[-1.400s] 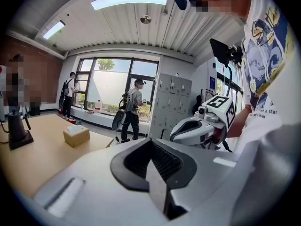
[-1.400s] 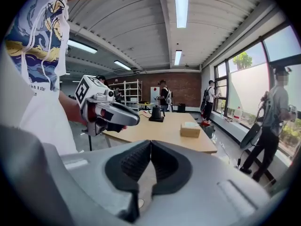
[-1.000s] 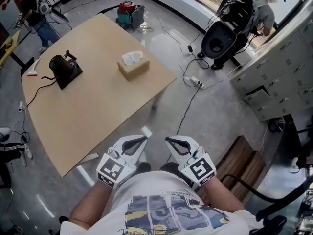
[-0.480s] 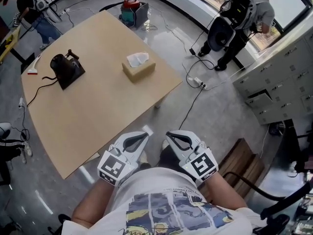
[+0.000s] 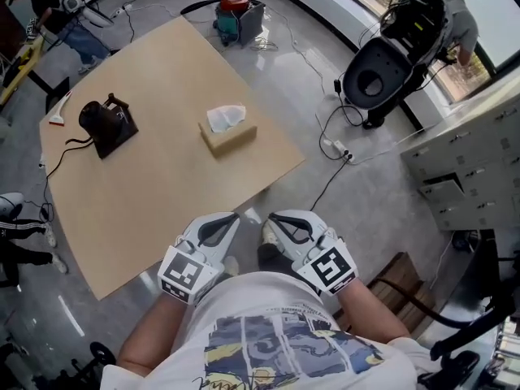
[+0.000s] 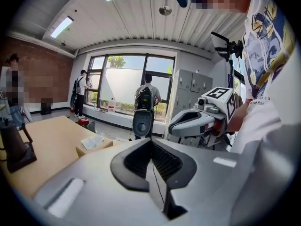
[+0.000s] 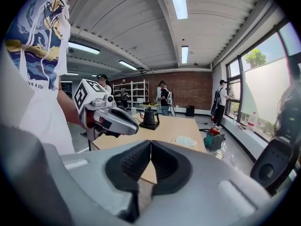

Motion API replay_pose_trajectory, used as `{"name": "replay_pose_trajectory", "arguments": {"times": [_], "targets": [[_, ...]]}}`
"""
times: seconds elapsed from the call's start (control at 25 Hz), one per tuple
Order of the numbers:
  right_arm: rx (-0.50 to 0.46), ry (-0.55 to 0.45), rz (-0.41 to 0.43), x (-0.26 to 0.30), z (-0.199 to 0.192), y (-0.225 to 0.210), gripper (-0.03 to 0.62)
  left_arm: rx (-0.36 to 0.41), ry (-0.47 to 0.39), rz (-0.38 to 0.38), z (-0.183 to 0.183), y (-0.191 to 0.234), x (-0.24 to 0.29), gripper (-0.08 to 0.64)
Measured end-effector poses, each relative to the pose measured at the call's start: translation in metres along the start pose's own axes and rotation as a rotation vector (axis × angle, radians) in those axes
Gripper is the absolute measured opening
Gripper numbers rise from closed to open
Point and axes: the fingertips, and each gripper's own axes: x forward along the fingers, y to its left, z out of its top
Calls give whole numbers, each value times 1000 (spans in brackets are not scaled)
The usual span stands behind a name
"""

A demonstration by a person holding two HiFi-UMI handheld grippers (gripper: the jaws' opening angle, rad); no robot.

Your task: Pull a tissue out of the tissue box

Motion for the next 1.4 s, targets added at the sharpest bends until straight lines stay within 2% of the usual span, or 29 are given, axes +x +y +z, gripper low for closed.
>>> {"name": "replay_pose_trajectory", "arguments": {"times": [0.2, 0.36, 0.52, 0.68, 1.08, 1.4], "targets": [[-62, -2, 91, 7, 0, -49, 5, 25, -4, 70, 25, 25, 48, 6], [-72, 9, 146, 10, -5, -78, 5, 19, 8, 128, 35, 48, 75, 25], [-51, 16, 164, 20, -8, -96, 5, -4, 34, 172, 32, 82, 87, 38], [-36, 18, 152, 36, 4, -110, 5, 15, 62, 187, 36, 128, 92, 54], [-2, 40, 68, 74, 31, -136, 5, -16, 180, 105, 15, 249, 125, 130], [41, 86, 5, 99, 32, -142, 5, -2, 301, -30, -16, 296, 171, 187]]}}
